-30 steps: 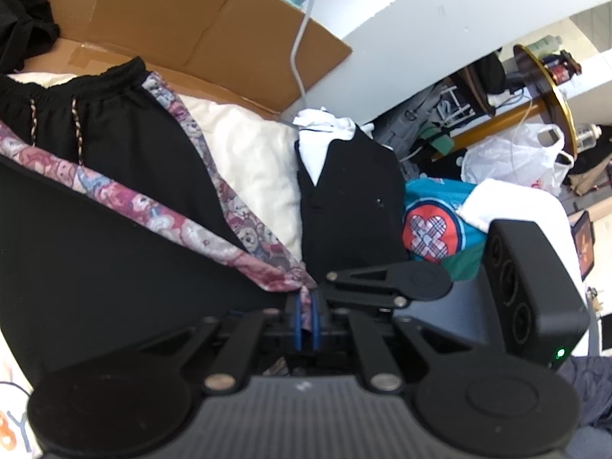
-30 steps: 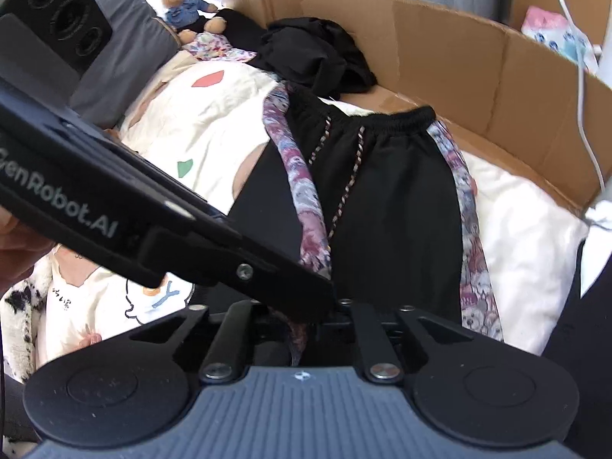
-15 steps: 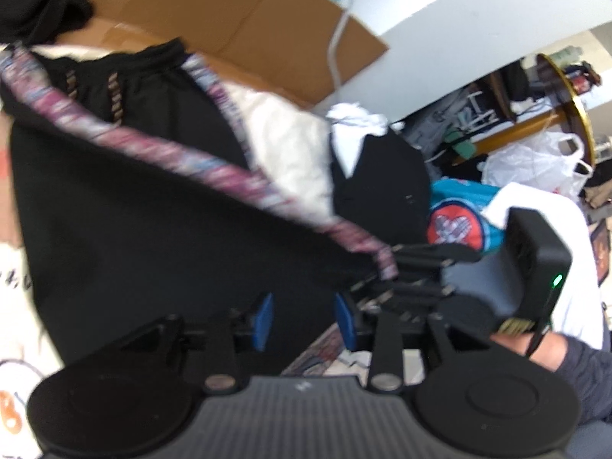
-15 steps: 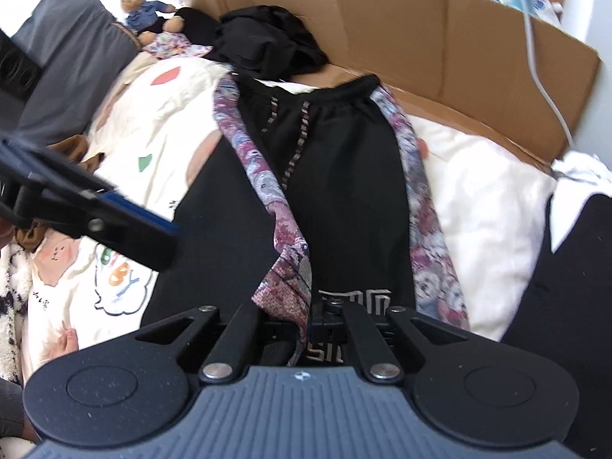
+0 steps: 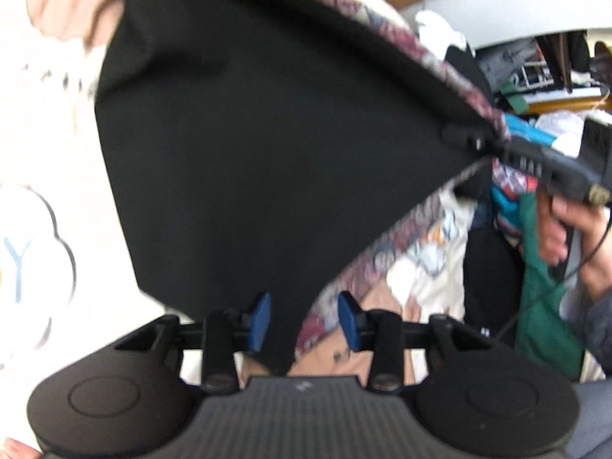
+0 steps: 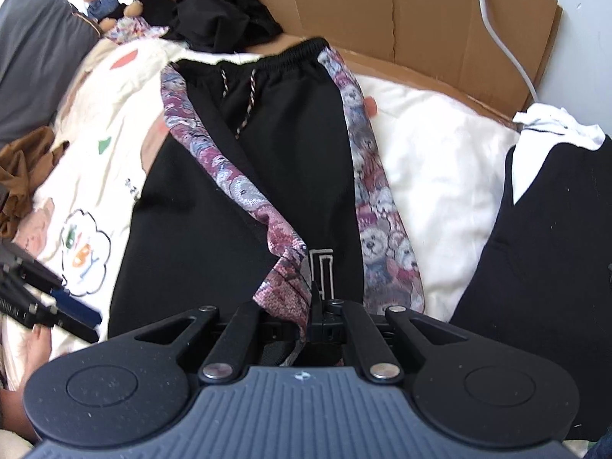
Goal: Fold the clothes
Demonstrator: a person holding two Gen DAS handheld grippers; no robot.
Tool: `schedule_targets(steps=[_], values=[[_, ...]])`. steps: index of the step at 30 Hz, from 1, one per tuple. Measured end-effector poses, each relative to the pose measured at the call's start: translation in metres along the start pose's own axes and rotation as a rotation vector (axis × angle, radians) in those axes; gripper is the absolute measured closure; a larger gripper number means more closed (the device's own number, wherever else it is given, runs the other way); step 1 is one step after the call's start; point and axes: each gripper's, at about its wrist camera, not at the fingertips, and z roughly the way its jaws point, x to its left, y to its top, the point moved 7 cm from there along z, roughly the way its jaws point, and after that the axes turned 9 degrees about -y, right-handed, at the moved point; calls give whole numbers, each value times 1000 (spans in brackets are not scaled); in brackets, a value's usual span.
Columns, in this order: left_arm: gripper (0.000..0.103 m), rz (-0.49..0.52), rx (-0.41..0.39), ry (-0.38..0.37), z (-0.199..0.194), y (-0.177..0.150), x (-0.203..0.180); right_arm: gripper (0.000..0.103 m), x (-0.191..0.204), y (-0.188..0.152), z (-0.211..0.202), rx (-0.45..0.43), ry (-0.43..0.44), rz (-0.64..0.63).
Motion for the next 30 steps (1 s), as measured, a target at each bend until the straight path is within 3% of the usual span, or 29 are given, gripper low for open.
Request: schedule_targets(steps=[8, 11, 13, 20, 21, 23, 25, 30], values=[[57, -72, 23, -20, 9, -26, 19, 100, -3, -2, 11, 29, -14, -2], [53, -102, 7, -39, 13, -33, 25, 100, -4, -3, 14, 41, -17, -1], [43, -111, -2, -48, 17, -38, 29, 100, -3, -4, 16, 48, -20, -4], [43, -136, -71, -55, 28, -39, 48, 100, -2, -7, 20, 71, -29, -3], [47, -133, -84, -52, 27, -38, 49, 100, -2, -7, 21, 73, -28, -4], [67, -107, -105, -44, 23, -36, 49, 100, -2, -7, 21, 75, -28, -4], [94, -104, -96, -60, 21, -34, 47, 100, -4, -8, 22, 79, -31, -3], [101, -66, -98, -81, 9, -30, 42, 100, -5, -10, 20, 83, -31, -6]])
